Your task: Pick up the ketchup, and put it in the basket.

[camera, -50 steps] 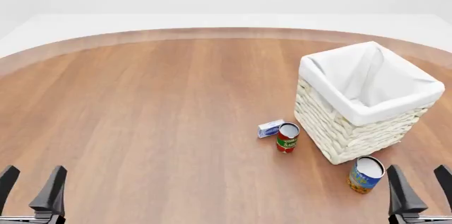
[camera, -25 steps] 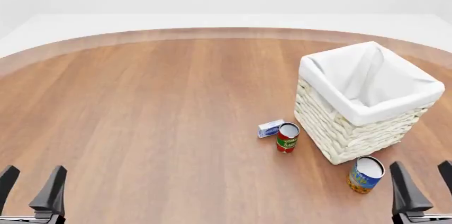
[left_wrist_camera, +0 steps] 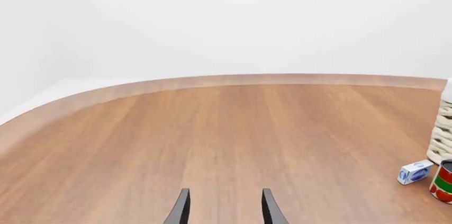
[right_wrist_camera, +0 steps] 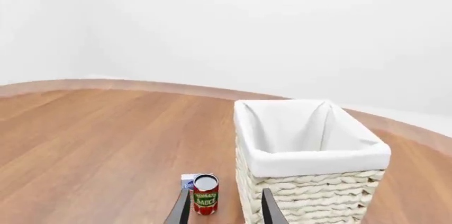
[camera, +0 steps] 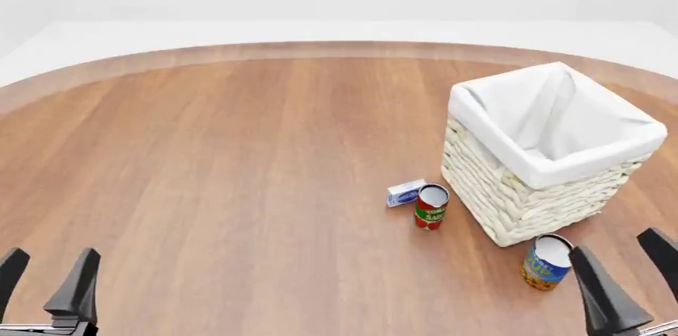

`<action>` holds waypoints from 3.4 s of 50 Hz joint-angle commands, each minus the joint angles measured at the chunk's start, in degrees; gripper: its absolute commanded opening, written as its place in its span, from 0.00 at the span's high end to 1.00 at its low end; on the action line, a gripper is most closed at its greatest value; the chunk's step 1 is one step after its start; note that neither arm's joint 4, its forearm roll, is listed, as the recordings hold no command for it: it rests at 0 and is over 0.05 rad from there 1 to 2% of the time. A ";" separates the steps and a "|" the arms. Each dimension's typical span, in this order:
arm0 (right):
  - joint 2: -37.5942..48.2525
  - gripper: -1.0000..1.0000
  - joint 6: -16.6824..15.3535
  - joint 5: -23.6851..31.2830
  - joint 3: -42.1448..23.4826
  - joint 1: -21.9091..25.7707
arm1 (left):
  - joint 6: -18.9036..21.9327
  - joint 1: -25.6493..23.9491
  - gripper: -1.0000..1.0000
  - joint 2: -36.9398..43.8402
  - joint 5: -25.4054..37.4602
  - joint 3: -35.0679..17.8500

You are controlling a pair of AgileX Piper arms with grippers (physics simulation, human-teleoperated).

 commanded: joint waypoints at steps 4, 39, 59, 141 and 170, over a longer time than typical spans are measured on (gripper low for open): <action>0.34 0.00 -0.53 3.93 -2.22 7.37 | 0.00 0.00 0.00 0.00 0.00 0.00; 38.73 0.00 0.59 -24.49 -7.03 29.63 | 0.00 0.00 0.00 0.00 0.00 0.00; 62.17 0.00 0.90 -30.16 -17.21 38.85 | 0.00 0.00 0.00 0.00 0.00 0.00; 91.98 0.00 11.68 -33.91 -33.76 61.81 | 0.00 0.00 0.00 0.00 0.00 0.00; 101.61 0.00 18.51 -28.56 -42.93 68.11 | 0.00 0.00 0.00 0.00 0.00 0.00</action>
